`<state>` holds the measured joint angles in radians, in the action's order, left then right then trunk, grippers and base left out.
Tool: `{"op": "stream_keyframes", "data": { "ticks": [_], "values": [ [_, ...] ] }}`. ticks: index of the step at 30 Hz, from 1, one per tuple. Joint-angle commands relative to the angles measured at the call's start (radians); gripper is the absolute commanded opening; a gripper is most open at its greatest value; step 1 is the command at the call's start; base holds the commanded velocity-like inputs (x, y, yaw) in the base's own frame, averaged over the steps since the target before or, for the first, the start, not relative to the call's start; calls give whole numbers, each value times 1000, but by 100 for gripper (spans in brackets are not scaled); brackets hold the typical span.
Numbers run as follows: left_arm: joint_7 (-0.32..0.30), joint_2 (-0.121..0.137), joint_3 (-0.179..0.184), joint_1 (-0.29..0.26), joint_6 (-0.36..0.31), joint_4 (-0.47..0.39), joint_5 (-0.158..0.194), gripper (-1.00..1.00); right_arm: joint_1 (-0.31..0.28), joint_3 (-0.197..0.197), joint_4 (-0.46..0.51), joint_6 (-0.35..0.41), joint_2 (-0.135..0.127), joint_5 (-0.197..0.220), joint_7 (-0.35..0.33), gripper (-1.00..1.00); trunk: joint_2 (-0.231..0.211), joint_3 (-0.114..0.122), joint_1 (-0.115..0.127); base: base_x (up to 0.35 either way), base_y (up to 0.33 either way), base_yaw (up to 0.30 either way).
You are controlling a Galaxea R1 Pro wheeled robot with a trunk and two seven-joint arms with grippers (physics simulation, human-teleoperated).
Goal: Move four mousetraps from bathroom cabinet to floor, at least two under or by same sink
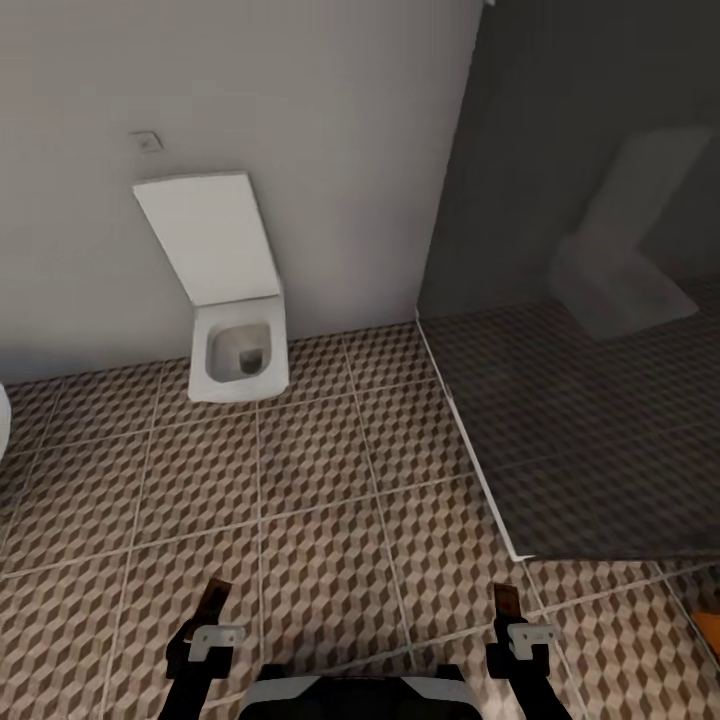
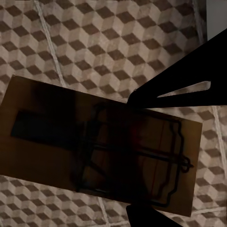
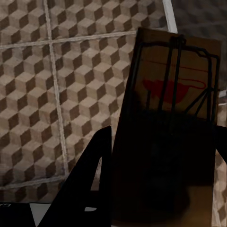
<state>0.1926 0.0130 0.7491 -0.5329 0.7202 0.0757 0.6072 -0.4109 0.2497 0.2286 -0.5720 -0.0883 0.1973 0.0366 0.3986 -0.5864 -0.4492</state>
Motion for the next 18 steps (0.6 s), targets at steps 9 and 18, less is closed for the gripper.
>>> {"op": "stream_keyframes", "data": {
  "ticks": [9,18],
  "values": [
    [7,-1,7,-1,2,3,-5,-100,0,8,0,-3,1,9,-1,-100,1,-1,-1,152,95,243],
    [7,-1,7,-1,2,3,-5,-100,0,8,0,-3,1,8,-1,-100,1,-1,-1,157,123,243]
  ]
}}
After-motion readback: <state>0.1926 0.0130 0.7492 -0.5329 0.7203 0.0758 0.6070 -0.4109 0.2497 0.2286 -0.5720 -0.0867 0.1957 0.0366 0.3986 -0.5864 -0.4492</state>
